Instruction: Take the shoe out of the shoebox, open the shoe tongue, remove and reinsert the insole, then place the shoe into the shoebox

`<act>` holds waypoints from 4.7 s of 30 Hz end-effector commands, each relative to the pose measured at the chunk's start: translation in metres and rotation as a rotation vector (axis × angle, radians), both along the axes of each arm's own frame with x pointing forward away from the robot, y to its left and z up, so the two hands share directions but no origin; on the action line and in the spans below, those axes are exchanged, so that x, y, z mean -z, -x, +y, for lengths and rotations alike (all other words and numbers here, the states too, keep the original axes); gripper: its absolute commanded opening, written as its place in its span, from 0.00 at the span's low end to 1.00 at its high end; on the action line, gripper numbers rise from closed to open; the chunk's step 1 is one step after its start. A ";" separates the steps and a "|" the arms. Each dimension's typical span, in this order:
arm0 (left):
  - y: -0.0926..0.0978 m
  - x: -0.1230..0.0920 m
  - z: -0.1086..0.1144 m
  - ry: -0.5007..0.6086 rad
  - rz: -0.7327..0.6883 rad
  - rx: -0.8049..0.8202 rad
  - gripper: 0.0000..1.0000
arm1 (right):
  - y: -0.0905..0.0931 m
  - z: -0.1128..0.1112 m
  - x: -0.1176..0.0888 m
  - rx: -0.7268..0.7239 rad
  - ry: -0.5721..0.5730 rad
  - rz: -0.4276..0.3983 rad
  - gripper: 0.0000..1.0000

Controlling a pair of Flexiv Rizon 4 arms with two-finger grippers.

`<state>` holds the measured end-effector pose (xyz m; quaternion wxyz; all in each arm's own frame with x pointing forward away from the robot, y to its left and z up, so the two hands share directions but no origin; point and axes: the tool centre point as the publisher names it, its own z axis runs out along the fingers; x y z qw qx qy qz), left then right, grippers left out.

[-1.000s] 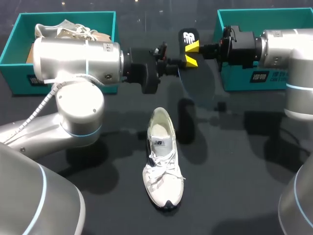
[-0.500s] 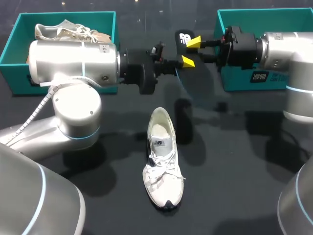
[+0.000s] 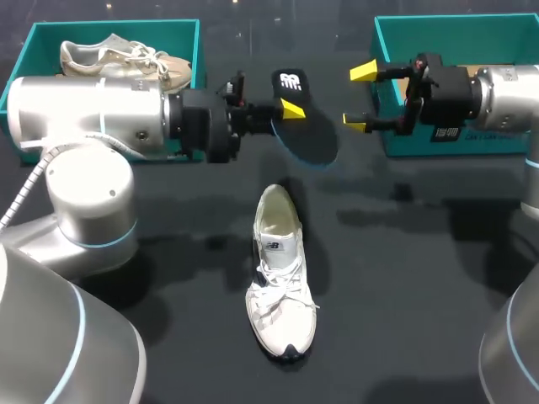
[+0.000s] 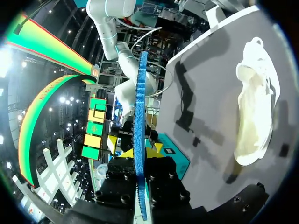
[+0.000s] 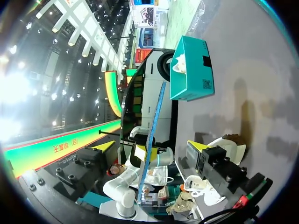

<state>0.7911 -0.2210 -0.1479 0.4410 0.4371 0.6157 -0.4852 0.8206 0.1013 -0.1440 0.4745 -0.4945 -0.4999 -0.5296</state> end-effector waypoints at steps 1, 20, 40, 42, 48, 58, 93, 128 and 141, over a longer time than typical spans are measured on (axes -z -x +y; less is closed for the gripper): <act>0.008 -0.007 0.033 0.056 0.057 0.020 0.00 | 0.004 -0.007 0.001 0.001 0.000 0.000 1.00; -0.006 -0.040 0.041 -0.090 1.150 0.134 0.00 | 0.004 -0.007 0.001 0.001 0.000 0.000 1.00; 0.001 -0.056 0.047 -0.041 1.759 0.166 0.00 | 0.004 -0.007 0.001 0.001 0.000 0.000 1.00; -0.001 -0.060 0.048 -0.042 1.964 0.163 0.00 | 0.004 -0.007 0.001 0.001 0.000 0.000 1.00; -0.001 -0.062 0.048 -0.065 2.038 0.164 0.00 | 0.004 -0.007 0.001 0.001 0.000 0.000 1.00; -0.003 -0.059 0.044 0.029 2.252 0.131 0.00 | 0.004 -0.007 0.001 0.001 0.000 0.000 1.00; -0.007 -0.034 0.027 0.335 3.033 -0.153 0.00 | 0.004 -0.007 0.001 0.001 0.000 0.000 1.00; -0.022 0.003 0.010 0.423 3.041 -0.094 0.00 | 0.014 -0.010 -0.052 -0.023 0.474 0.033 1.00; -0.024 0.005 0.010 0.379 3.043 -0.112 0.00 | 0.021 0.010 -0.089 -0.001 0.867 0.039 1.00</act>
